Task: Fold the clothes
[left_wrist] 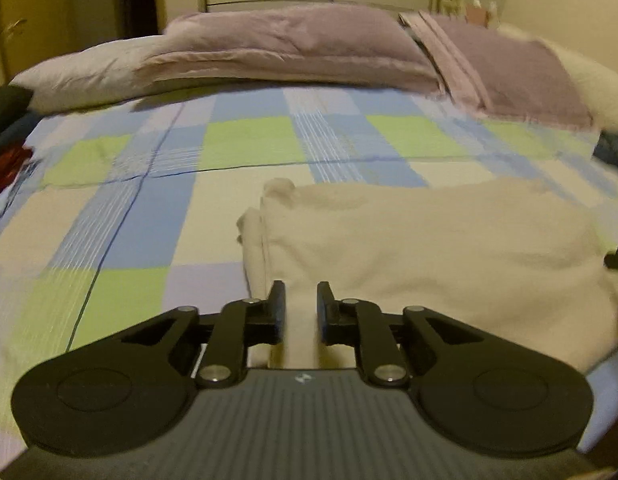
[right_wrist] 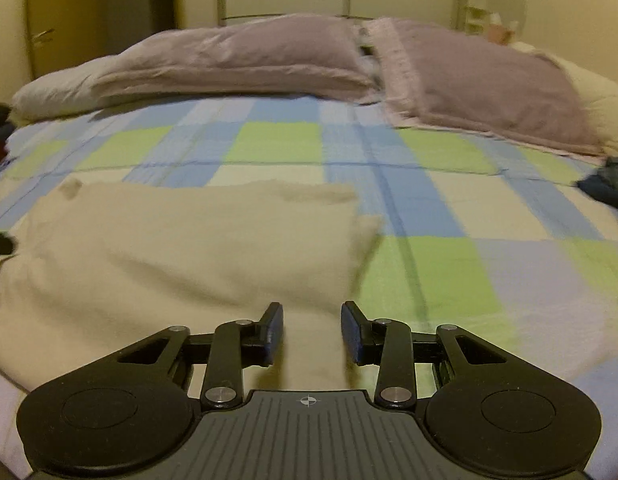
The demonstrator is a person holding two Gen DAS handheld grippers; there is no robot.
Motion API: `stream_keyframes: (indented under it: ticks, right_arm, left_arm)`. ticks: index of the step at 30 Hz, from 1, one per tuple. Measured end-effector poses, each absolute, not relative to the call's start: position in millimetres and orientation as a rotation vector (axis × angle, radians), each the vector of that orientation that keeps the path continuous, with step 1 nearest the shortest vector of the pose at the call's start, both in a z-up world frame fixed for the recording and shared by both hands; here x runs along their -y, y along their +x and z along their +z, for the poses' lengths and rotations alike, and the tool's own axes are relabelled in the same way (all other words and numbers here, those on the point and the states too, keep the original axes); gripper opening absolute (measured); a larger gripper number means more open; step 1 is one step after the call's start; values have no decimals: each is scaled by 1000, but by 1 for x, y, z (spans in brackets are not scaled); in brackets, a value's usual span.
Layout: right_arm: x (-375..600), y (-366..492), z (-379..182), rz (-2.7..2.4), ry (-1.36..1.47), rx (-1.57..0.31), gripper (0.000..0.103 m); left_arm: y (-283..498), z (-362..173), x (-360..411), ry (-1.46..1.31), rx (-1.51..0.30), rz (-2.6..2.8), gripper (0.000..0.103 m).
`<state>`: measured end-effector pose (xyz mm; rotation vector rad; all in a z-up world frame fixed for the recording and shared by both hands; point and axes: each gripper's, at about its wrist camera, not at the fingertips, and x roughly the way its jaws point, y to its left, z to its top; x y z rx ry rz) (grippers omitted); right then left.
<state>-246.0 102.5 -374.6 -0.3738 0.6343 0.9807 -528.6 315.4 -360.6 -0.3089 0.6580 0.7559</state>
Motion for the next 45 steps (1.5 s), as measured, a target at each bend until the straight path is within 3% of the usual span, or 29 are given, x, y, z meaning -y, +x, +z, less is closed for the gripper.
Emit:
stream_keyframes:
  ticks: [8, 18, 22, 28, 30, 32, 45]
  right_arm:
    - [-77, -294, -384, 988, -366, -649, 37]
    - [-60, -316, -397, 936, -388, -753, 37]
    - [-48, -326, -388, 919, -368, -783, 37]
    - [-29, -346, -356, 906, -299, -800, 38]
    - [-25, -354, -350, 909, -282, -818, 45]
    - [-21, -360, -344, 914, -269, -811, 61]
    - [3, -378, -322, 923, -217, -773, 61]
  left_arm:
    - [-551, -394, -263, -368, -753, 788, 17]
    - [-563, -390, -248, -410, -821, 830, 23]
    - [-570, -377, -230, -428, -834, 845, 23]
    - [-576, -342, -196, -377, -817, 836, 34]
    - [-575, -333, -184, -340, -817, 836, 36]
    - [-577, -324, -174, -309, -808, 836, 38]
    - [-593, -293, -138, -245, -757, 838, 42]
